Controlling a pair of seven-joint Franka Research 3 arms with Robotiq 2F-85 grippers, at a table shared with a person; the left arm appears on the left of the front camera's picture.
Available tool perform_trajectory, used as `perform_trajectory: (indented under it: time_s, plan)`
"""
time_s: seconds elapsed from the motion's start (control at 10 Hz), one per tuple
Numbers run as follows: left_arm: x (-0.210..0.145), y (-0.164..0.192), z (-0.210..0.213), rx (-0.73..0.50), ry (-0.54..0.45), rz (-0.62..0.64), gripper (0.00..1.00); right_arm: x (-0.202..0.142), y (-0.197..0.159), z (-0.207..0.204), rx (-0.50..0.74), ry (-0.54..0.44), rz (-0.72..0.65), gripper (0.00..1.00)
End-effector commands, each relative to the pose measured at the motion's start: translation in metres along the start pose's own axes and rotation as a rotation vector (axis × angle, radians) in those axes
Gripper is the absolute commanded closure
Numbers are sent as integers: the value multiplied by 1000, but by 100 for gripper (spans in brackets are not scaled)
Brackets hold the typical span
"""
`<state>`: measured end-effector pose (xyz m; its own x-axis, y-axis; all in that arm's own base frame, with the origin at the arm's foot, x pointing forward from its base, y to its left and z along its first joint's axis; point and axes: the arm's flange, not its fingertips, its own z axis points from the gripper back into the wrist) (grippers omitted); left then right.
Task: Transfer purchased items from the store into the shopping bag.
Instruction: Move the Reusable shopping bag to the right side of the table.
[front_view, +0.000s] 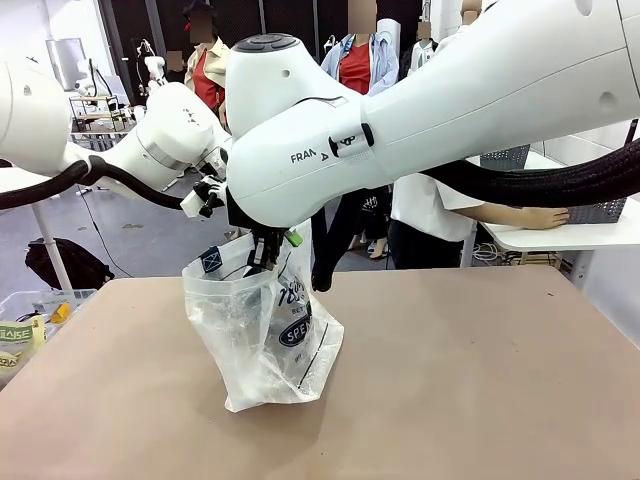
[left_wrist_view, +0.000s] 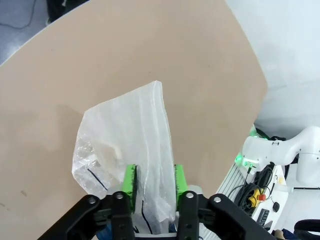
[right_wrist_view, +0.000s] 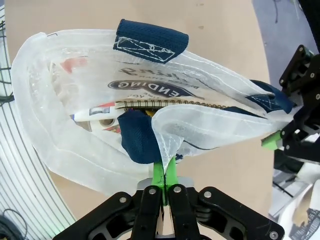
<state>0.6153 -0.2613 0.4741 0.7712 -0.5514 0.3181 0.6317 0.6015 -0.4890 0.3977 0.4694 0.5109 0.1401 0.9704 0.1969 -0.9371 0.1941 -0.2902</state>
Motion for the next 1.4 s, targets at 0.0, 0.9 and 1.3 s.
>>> perform_trajectory:
  time_s: [0.0,0.9,1.3]
  plan:
    - [2,-4,-2,37,12,29,100,0,7,0,-44,11,-27,100]
    - [4,-4,-1,56,20,42,100,-20,19,38,-96,7,-184,0]
    - [5,-4,-2,69,28,39,100,-70,21,113,-181,-117,-402,0]
